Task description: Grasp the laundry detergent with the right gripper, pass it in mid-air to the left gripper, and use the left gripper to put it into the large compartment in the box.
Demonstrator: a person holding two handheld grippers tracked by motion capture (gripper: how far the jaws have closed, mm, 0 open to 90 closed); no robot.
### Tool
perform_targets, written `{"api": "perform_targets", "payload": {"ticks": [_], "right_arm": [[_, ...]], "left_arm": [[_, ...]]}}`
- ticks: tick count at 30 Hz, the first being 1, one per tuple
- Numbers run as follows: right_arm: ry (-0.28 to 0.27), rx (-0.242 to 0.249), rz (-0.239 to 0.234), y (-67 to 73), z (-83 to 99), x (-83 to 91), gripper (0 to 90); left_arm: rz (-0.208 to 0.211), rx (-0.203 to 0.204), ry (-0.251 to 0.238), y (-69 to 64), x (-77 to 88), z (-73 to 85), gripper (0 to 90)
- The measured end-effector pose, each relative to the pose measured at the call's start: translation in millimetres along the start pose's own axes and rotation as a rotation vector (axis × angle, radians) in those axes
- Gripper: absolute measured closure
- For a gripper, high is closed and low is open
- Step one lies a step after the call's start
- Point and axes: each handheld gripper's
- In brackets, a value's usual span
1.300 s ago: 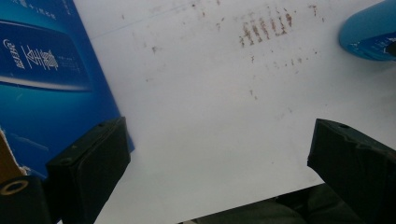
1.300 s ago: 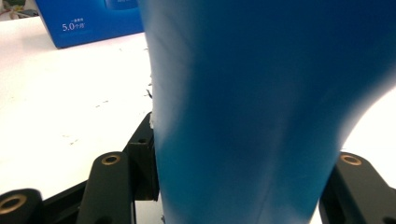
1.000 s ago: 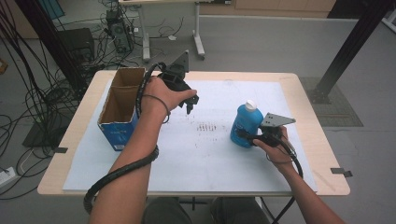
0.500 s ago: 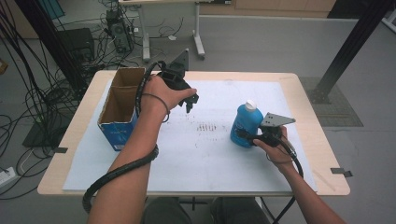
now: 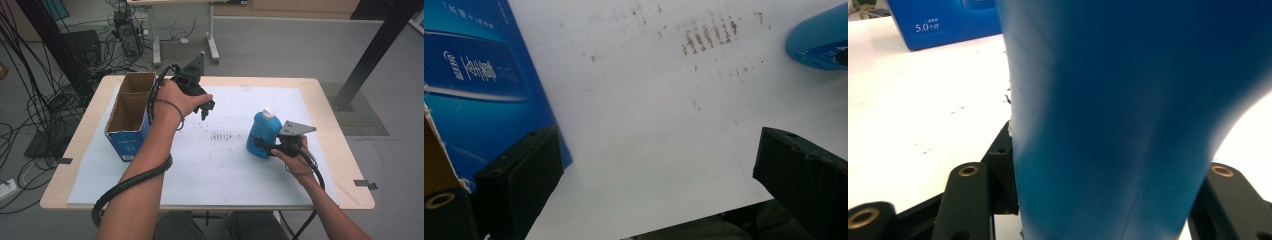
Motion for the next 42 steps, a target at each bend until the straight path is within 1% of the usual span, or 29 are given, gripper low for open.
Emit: {"api": "perform_targets", "payload": {"ticks": [20,25,42], "right_arm": [[0.003,0.000,0.002,0.2,-0.3,0.1,43.6],[0.003,0.001,0.002,0.0,-0.5,0.0,43.6],[0.005,-0.003,0.000,-0.2,-0.8,0.0,43.6]], "left_arm": [[-0.003,0.006,-0.008,1.3,2.9,1.4,6.1],[-0.006,0.000,-0.007,0.9,4.7,0.6,6.1],[-0.009,0.000,-0.006,0.5,6.0,0.1,6.1]]}}
Point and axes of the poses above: each handheld gripper's, and its own axes: x roughly backward along the jaws, z roughly out of its underside, y roughly to its left, and after that the axes turned 8 degrees about -x, right-handed
